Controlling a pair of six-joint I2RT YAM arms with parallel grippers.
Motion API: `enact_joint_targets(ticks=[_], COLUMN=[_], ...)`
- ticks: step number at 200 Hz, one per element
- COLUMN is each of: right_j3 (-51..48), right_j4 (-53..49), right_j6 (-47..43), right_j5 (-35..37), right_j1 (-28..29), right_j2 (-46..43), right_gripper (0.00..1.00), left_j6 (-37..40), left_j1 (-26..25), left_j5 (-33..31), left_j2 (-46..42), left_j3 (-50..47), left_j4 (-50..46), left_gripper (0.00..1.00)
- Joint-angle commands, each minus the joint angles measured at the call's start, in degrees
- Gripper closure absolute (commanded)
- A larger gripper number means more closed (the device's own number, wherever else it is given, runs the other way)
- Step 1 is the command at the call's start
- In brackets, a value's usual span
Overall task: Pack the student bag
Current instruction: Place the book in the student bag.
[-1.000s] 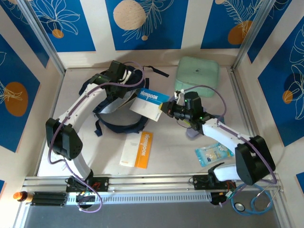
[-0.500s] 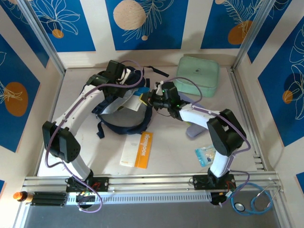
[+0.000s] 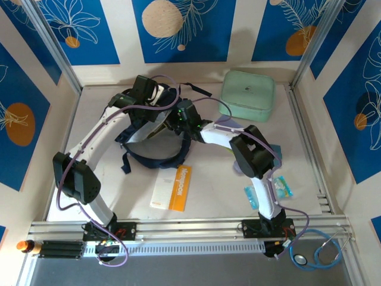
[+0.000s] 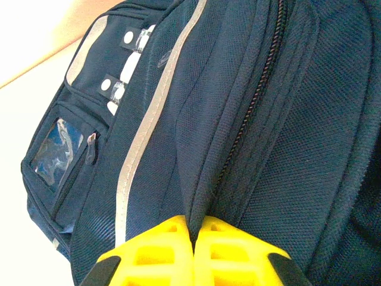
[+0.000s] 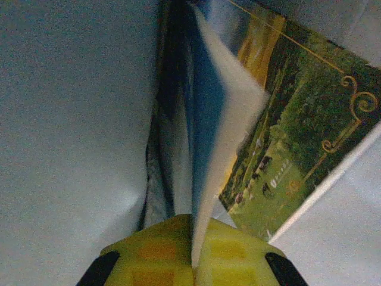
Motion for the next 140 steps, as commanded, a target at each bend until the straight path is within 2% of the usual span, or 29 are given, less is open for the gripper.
enact_joint_targets(ticks=[1,67,94,115,140], right_j3=[3.74,10.93,13.49,8.41,2.53], right_j4=[-0.90,-2.35,-5.05,-5.00,-11.53], right_j6=[1.67,4.12,0.47,-1.99,-5.70], right_j5=[1.58,0.66,-4.92,-8.04,-10.11], right_j1=[0.40,1.46,0.79,0.16,-0.11], right_j2=[3.93,10.84,10.48,5.52,-1.87], right_gripper=[1.00,0.90,0.70,0.52,0.42], left_j6=[0.32,-1.07,-1.69,-2.02,-1.98], left_j1=[-0.30,0.14,0.55,0.99,1.36], left_j5=[-0.31,0.11,0.13,-0.25,-0.95], left_j2=[-3.37,-2.34,-2.27,-2.21,-2.38], left_j3=[1.84,3.04,3.17,3.06,3.02], left_j4=[6.18,6.41,5.98,5.37,5.43], left_gripper=[1.00,1.00,1.00,1.00,1.00])
